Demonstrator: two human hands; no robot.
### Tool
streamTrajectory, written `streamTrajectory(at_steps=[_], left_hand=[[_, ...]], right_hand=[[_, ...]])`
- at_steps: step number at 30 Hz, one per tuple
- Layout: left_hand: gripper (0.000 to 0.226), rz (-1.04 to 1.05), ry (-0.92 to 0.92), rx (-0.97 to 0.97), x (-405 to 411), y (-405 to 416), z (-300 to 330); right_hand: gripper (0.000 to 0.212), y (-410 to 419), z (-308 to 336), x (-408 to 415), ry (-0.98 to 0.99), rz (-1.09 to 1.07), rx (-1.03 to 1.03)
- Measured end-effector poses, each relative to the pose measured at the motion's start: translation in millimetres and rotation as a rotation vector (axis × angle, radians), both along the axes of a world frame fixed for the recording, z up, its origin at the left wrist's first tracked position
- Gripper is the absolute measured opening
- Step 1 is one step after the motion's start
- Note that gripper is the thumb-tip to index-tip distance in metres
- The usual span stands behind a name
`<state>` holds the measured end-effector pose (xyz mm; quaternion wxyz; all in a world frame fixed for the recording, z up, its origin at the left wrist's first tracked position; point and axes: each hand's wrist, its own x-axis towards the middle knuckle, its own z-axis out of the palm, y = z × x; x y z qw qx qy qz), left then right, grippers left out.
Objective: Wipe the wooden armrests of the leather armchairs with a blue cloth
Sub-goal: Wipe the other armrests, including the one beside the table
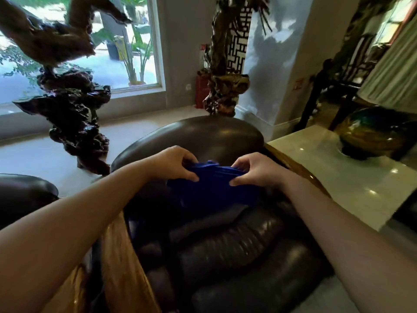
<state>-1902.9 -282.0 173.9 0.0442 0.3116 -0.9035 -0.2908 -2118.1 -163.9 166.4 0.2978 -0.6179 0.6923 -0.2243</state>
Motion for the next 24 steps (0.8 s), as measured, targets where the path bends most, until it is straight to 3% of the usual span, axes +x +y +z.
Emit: streamTrajectory(at_steps=[13,24], left_hand=[[0.018,-0.155,0.067,0.185,-280.0,169.6,10.9],[0.016,-0.100,0.127,0.133,-428.0,154.8,-2.9]], right_hand=[[0.024,201.1,31.3,-268.2,0.073,-0.108,0.035],[0.025,180.1,23.1,-415.7,0.066,-0.102,0.058]])
